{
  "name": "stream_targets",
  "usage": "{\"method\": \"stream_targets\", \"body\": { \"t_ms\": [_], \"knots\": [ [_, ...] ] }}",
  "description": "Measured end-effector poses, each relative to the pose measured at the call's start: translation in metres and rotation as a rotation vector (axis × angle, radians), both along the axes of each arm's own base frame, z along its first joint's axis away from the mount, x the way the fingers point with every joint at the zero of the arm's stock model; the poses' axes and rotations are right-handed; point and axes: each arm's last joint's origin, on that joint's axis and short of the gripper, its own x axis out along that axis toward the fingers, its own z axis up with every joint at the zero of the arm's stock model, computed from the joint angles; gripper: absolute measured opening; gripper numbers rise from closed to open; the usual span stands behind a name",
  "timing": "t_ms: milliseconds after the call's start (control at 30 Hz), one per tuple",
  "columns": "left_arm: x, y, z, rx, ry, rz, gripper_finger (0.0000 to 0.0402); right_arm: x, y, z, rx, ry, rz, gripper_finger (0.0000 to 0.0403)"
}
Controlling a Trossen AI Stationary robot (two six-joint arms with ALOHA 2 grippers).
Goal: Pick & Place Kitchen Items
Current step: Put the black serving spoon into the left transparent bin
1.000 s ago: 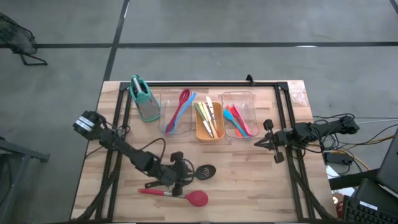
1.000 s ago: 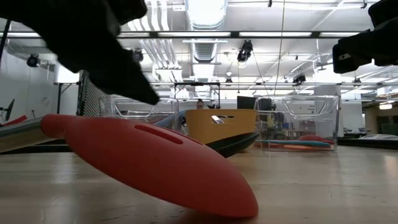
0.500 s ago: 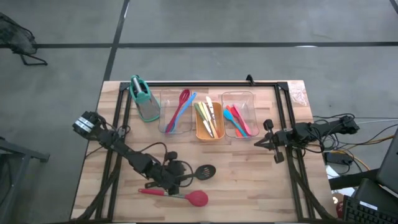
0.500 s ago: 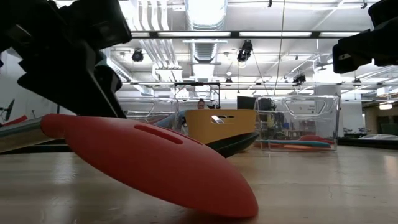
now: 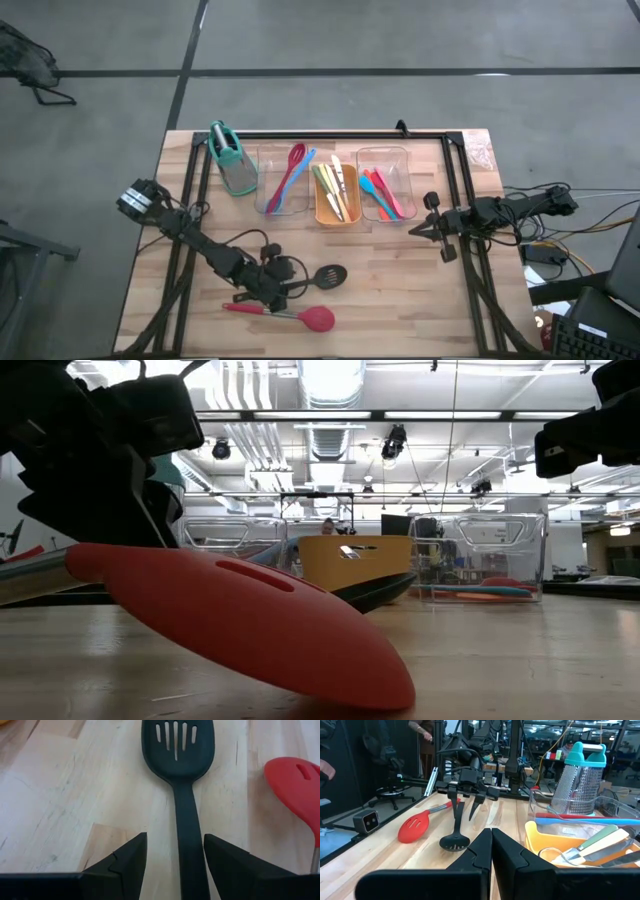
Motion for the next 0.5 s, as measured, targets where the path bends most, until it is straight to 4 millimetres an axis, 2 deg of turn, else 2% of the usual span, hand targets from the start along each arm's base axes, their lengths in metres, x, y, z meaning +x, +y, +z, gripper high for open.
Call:
{"method": "stream_targets", "body": {
  "t_ms": [167,367,500],
  "knots": [
    [0.001,-0.001,-0.002,-0.013,0.001,-0.008,0.0202,0.0,0.0,0.0,0.0,0.0,0.0,0.0008],
    [0.006,-0.005,-0.017,-0.002,0.027,-0.046,0.0202,0.0,0.0,0.0,-0.002,-0.001,0.0,0.0009],
    [0.008,-0.004,-0.019,-0.002,0.029,-0.037,0.0202,0.0,0.0,0.0,-0.002,0.0,0.0,0.0008]
  ]
}}
